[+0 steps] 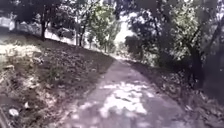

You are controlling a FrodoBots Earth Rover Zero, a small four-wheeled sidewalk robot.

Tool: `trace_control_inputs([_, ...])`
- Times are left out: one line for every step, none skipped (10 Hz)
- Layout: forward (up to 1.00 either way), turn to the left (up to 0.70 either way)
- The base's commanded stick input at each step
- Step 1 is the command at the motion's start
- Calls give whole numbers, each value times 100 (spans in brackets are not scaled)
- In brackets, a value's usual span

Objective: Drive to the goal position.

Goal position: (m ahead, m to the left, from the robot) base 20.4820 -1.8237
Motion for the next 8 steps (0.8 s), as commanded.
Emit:
trace_control_inputs([50, 0])
trace_control_inputs([50, 0])
trace_control_inputs([50, 0])
trace_control_inputs([50, 0])
trace_control_inputs([50, 0])
trace_control_inputs([50, 0])
trace_control_inputs([50, 0])
trace_control_inputs([50, 0])
